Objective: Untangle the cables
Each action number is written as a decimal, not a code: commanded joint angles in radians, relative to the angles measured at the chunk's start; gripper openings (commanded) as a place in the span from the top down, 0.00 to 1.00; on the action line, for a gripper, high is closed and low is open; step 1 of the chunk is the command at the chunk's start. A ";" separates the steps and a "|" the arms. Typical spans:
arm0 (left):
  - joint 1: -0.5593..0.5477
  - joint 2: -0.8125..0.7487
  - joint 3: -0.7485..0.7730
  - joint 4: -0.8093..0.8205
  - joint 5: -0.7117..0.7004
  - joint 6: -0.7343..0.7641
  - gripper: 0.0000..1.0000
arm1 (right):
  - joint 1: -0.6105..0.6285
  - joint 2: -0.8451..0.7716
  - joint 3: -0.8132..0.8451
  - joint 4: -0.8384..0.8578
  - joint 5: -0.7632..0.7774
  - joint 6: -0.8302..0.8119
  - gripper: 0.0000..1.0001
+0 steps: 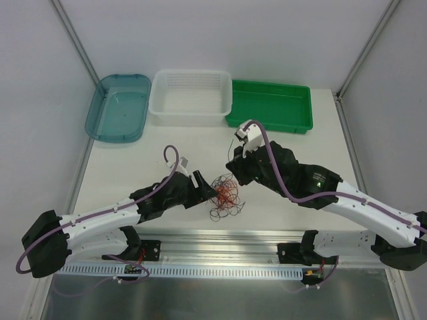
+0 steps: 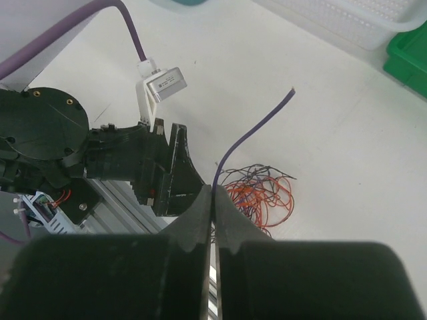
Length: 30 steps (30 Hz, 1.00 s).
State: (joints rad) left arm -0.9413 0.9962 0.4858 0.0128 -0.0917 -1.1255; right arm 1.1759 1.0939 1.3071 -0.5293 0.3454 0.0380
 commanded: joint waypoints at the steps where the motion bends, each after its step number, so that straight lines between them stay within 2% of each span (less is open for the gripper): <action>1: -0.014 0.021 0.003 0.104 -0.065 -0.117 0.32 | -0.001 -0.019 -0.020 0.060 -0.009 0.052 0.99; 8: -0.028 0.153 0.017 0.113 -0.031 -0.169 0.39 | 0.001 -0.012 -0.034 0.083 -0.029 0.062 0.99; 12: -0.039 0.232 0.034 0.116 -0.042 -0.171 0.47 | 0.001 -0.014 -0.034 0.088 -0.043 0.069 0.99; 13: -0.039 0.240 0.036 0.116 -0.048 -0.174 0.54 | 0.001 -0.017 -0.034 0.086 -0.045 0.071 0.99; 15: -0.039 0.249 0.039 0.124 -0.071 -0.178 0.58 | 0.001 -0.029 -0.040 0.081 -0.048 0.072 0.99; 22: -0.037 0.283 0.076 0.142 -0.143 -0.154 0.88 | 0.001 -0.095 -0.066 0.069 -0.046 0.097 0.99; 23: -0.037 0.289 0.082 0.142 -0.149 -0.148 0.99 | 0.001 -0.103 -0.065 0.062 -0.039 0.097 0.99; 27: -0.027 0.329 0.088 0.141 -0.158 -0.140 1.00 | 0.002 -0.149 -0.045 0.011 -0.002 0.085 0.99; 30: 0.025 0.322 0.068 0.136 -0.155 -0.125 1.00 | 0.001 -0.181 0.000 -0.052 0.049 0.053 0.99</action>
State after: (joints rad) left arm -0.9531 1.3205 0.5491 0.1394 -0.2043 -1.2766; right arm 1.1759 0.9546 1.2423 -0.5335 0.3313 0.1112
